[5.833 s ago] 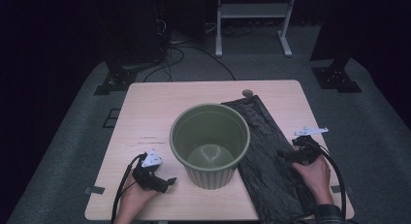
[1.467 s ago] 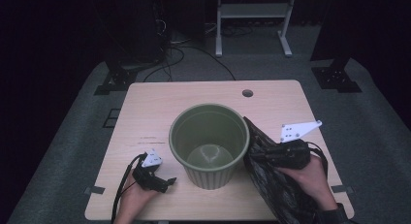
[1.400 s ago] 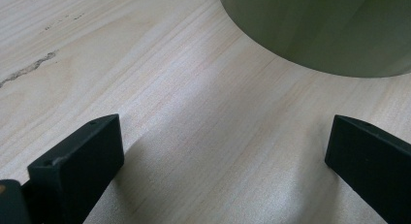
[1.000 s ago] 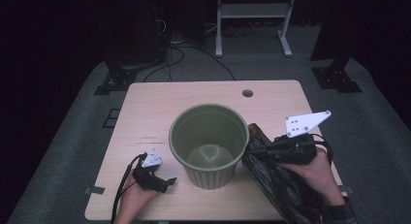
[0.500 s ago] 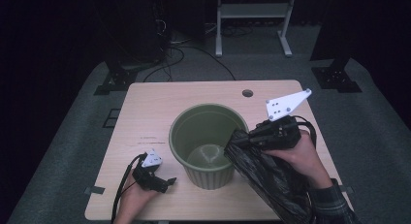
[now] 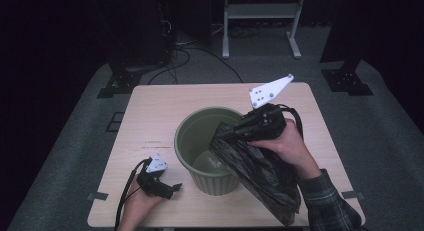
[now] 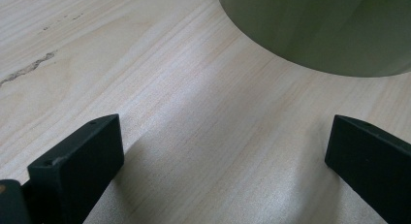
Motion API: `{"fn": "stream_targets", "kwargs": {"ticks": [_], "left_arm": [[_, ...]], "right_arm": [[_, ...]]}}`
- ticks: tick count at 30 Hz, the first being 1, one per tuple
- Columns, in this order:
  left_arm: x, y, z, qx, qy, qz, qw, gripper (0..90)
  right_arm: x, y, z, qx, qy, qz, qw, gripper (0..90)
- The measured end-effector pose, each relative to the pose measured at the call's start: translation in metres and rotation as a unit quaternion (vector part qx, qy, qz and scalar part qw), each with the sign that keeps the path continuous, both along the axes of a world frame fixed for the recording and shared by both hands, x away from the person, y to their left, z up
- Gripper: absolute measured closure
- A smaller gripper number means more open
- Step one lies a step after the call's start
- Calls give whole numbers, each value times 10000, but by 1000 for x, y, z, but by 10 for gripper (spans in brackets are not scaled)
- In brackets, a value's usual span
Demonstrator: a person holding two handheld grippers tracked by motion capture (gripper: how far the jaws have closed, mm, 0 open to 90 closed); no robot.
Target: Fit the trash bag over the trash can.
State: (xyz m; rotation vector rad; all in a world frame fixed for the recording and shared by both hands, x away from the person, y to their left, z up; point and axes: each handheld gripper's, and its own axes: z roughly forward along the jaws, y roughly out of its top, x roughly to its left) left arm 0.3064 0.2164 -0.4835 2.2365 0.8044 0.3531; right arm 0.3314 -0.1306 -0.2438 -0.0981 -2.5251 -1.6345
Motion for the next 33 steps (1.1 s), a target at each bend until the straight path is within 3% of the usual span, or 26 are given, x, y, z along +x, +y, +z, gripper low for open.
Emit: {"fn": "stream_targets", "kwargs": {"ticks": [26,33], "left_arm": [[0,0,0,-11,5,-45,10000,0],[-1,-1,0,-8,5,-63,10000,0]], "right_arm": [[56,110,15,86,191,417,9989,888],[59,128,19,89,183,504,9985,888]]}}
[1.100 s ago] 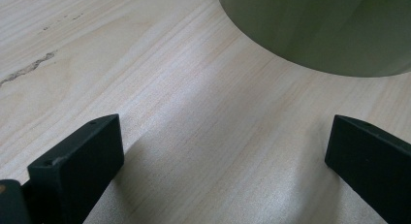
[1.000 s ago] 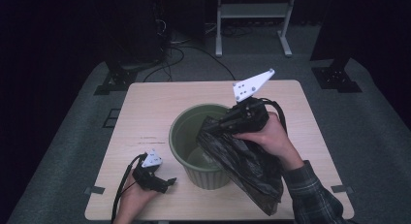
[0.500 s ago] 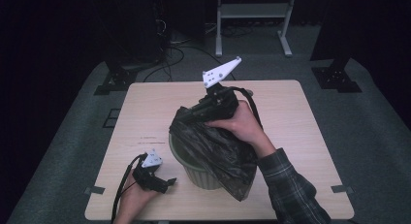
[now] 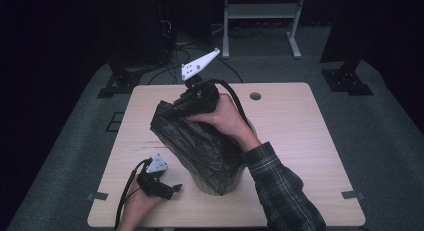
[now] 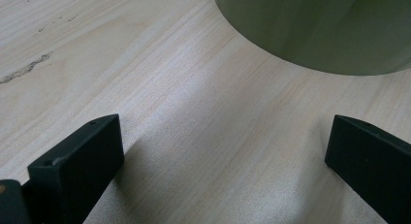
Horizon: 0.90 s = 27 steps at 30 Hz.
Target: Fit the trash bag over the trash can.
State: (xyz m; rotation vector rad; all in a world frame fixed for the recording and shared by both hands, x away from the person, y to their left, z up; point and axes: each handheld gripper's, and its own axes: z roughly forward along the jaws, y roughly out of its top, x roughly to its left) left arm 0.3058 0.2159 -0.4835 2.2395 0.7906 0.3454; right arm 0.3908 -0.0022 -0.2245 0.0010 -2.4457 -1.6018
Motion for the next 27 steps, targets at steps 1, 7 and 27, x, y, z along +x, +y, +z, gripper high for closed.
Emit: {"fn": "stream_targets", "kwargs": {"ticks": [1,7,27], "left_arm": [[0,0,0,2,-1,-6,10000,0],[0,0,0,2,4,-9,10000,0],[0,0,0,7,0,6,10000,0]], "right_arm": [[-1,0,-1,-50,-12,-7,10000,888],[-1,-20,-15,-174,-2,-265,9995,886],[-4,-61,-53,-1273,-336,-1059,9856,859]]}}
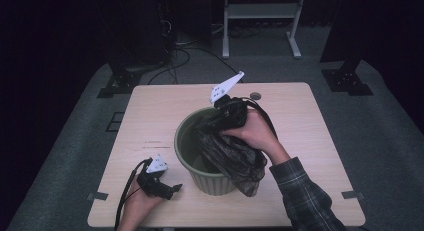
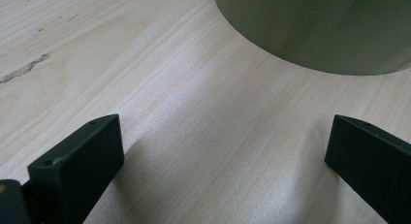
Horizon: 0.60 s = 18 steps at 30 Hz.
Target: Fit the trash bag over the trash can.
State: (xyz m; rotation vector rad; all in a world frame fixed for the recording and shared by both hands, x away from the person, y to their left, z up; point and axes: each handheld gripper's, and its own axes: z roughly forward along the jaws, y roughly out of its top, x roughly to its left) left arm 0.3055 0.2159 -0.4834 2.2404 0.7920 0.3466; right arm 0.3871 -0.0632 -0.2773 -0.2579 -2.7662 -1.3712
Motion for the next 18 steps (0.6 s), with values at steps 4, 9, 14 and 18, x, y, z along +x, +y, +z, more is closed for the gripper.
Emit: {"fn": "stream_targets", "kwargs": {"ticks": [4,9,14,18], "left_arm": [[0,0,0,1,0,-2,10000,0],[0,0,0,0,0,-6,10000,0],[0,0,0,-1,1,-5,10000,0],[0,0,0,1,2,-7,10000,0]], "right_arm": [[-1,11,-7,-318,-22,-28,9995,804],[-1,22,-17,-833,-58,-50,9965,757],[-1,24,-17,-960,-69,-130,9953,638],[-2,19,-12,-886,-184,-254,9956,560]]}}
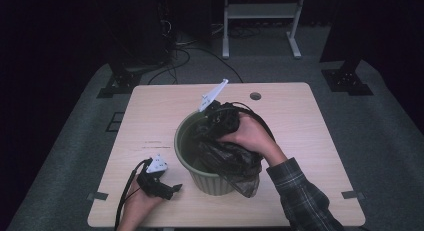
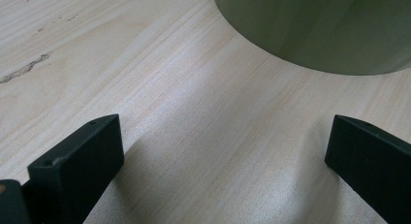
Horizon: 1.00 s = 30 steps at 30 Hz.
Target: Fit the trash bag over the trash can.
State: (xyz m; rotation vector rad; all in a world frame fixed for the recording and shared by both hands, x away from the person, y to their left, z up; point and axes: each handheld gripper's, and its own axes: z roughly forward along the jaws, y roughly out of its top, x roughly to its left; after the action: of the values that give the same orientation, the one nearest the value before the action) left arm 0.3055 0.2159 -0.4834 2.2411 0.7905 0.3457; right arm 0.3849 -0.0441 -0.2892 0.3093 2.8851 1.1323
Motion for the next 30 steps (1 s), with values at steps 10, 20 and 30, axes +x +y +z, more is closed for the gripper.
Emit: {"fn": "stream_targets", "kwargs": {"ticks": [10,20,30], "left_arm": [[0,0,0,-2,1,0,10000,0],[0,0,0,-2,0,1,10000,0],[0,0,0,-2,0,2,10000,0]], "right_arm": [[-7,-39,27,447,-380,-314,9978,484],[-21,-90,35,704,-562,-647,9938,489],[-36,-150,27,1099,-439,-1126,9866,496]]}}
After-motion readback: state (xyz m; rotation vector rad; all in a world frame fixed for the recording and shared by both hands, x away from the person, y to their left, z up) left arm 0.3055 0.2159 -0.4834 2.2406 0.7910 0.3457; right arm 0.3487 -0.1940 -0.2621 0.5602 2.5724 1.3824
